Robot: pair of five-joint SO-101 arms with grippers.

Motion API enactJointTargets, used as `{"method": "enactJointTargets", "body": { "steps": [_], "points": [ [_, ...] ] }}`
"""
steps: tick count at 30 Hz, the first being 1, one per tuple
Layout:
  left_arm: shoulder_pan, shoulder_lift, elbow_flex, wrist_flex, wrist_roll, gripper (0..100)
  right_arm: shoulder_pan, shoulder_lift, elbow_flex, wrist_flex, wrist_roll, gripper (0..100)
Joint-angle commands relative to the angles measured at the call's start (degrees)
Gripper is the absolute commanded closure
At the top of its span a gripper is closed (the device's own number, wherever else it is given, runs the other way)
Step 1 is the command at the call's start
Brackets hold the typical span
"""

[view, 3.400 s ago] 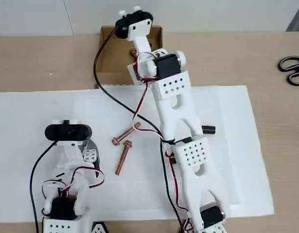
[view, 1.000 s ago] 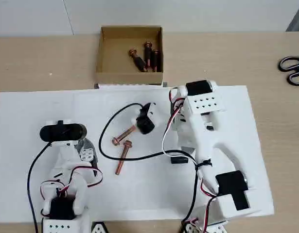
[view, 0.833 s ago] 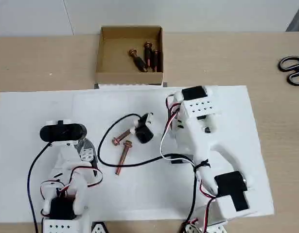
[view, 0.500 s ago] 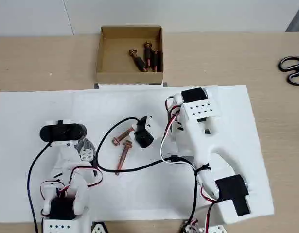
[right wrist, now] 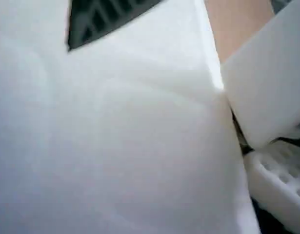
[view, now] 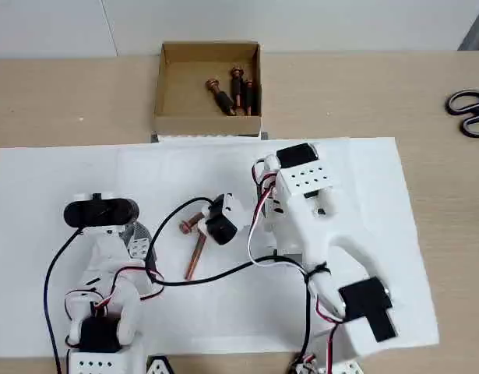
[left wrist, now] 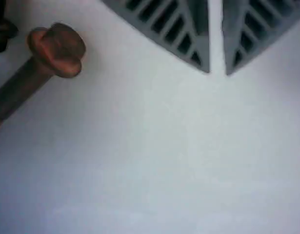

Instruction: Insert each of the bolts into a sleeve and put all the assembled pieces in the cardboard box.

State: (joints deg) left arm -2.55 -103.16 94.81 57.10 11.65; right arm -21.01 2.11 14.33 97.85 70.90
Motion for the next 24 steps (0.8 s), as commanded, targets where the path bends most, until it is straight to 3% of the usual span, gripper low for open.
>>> {"method": "enactJointTargets", "body": {
  "steps": [1, 16, 24],
  "points": [
    [-0.26, -0.44, -0.22, -1.14, 0.35, 99, -0.40, 0.92, -0.26, -1.10, 0.35, 81.8],
    [-0.26, -0.44, -0.22, -1.14, 0.35, 99, -0.48, 11.91, -0.18, -9.89, 0.53, 82.0],
    [-0.35, -0.44, -0.22, -1.14, 0.35, 99, -0.40, 15.52, -0.18, -11.12, 0.26, 95.8]
  ]
}}
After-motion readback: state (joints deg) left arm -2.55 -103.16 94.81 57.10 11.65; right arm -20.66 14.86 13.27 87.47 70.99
